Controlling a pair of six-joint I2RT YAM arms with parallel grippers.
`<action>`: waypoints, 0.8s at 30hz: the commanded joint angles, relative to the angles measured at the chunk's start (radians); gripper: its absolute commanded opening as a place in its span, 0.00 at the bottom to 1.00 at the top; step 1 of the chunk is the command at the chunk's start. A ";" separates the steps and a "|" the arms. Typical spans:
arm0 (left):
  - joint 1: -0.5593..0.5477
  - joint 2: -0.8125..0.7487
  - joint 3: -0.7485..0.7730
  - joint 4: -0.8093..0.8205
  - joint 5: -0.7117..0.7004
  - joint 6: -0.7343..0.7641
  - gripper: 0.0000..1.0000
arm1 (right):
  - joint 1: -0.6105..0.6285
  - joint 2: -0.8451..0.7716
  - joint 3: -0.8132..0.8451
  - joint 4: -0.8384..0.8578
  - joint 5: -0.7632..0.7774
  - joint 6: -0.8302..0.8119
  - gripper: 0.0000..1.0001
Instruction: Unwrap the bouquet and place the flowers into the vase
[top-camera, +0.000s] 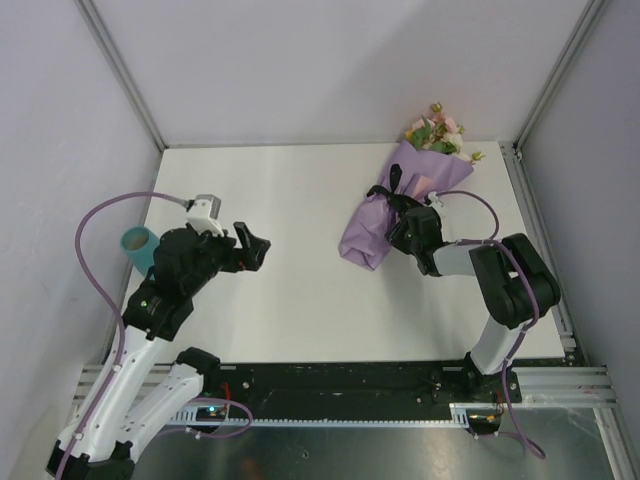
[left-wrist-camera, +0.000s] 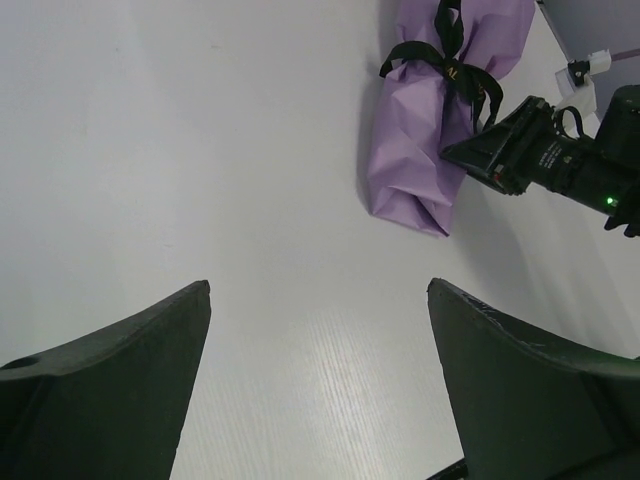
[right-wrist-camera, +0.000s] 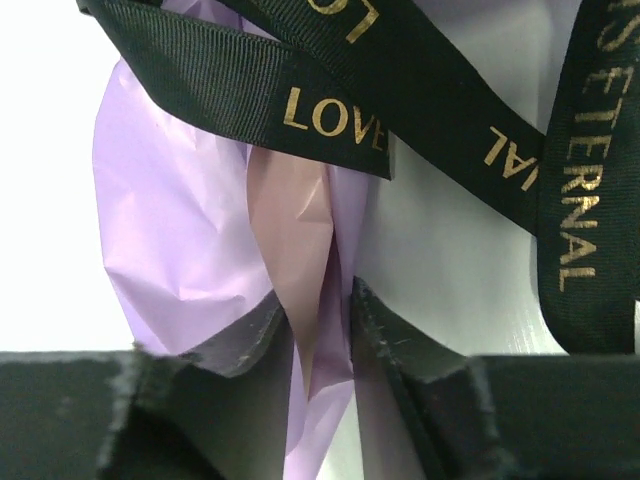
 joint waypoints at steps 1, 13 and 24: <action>-0.006 0.038 -0.015 0.028 0.053 -0.121 0.92 | 0.011 -0.034 -0.005 -0.038 -0.050 -0.024 0.24; -0.047 0.265 -0.136 0.248 0.152 -0.314 0.81 | 0.158 -0.229 -0.222 -0.035 -0.175 0.072 0.00; -0.162 0.519 -0.308 0.624 0.202 -0.367 0.78 | 0.356 -0.442 -0.362 -0.100 -0.135 0.231 0.18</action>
